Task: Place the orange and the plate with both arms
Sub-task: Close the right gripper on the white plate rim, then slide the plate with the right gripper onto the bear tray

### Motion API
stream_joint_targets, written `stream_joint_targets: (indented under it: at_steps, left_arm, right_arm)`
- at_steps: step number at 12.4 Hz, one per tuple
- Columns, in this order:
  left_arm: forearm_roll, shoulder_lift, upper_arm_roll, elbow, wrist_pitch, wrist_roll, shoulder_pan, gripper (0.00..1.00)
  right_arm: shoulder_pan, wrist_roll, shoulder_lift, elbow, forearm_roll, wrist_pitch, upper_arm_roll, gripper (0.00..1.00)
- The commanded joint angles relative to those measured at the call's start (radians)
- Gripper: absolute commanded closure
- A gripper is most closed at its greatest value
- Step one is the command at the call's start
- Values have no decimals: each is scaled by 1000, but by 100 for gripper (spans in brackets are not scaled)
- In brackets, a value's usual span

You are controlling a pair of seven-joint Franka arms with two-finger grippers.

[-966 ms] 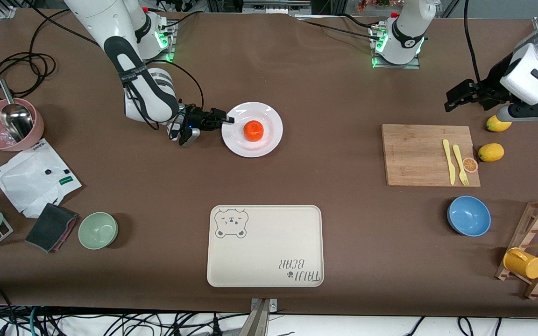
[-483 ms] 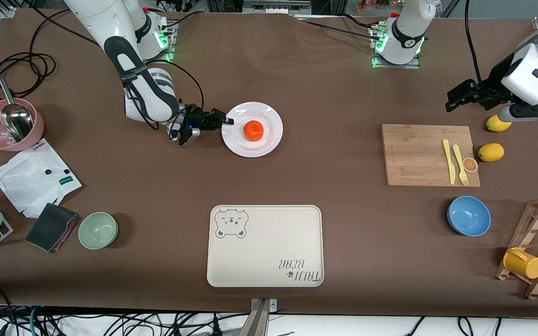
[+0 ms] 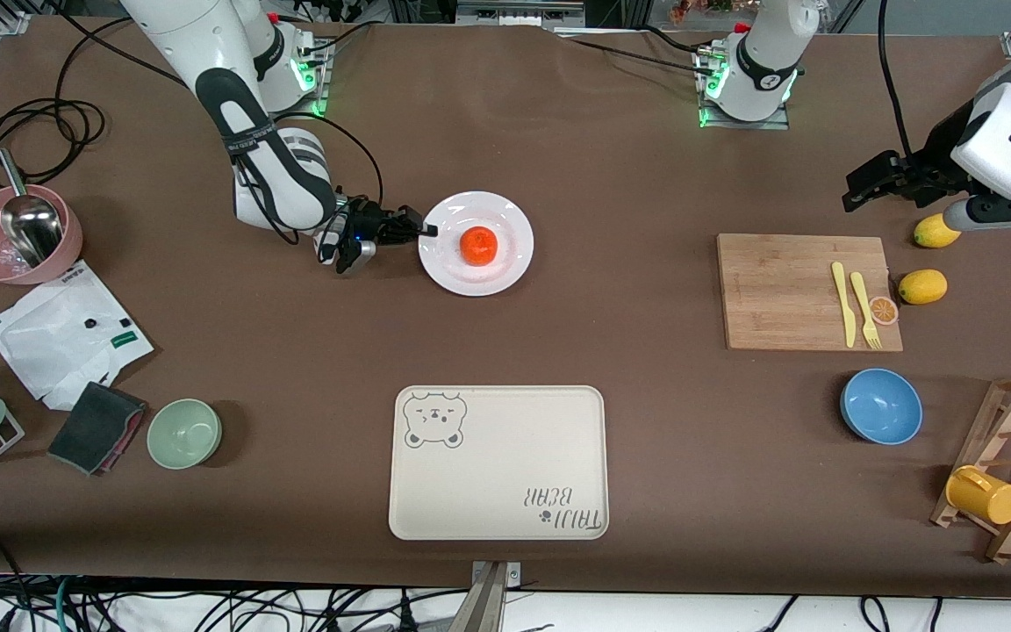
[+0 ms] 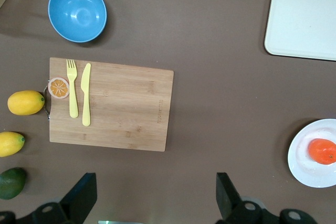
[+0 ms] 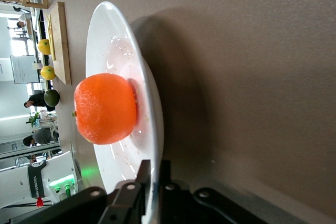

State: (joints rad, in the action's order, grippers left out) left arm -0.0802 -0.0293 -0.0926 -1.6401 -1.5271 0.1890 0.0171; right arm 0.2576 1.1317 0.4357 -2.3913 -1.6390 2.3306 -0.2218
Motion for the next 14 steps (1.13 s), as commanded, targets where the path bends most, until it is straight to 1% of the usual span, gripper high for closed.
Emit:
stream_joint_targets:
  at_steps: [1,6,8,9,12,14]
  left_arm:
    - [-20,17,-1,36,25,-8,4,0]
    - [-21,17,-1,36,25,-6,6,0]
    - [-21,17,-1,37,25,-5,4,0]
    - [-23,17,-1,37,25,-5,3,0]
    - [-23,17,-1,36,28,-6,6,0]
    - [-23,17,1,36,27,-6,6,0]
  right_arm:
    - [6,22,-5,0,-25,13,-5,100]
    - [6,-10,-3,17,-31,10,-5,100]
    - [15,-53,14,62,-74,7,-4,100]
    - [25,-85,29,102,-93,10,-4,100]
    - [23,-218,84,266,-96,12,-2,100]
    - [23,-291,173,424,-87,12,1,100]
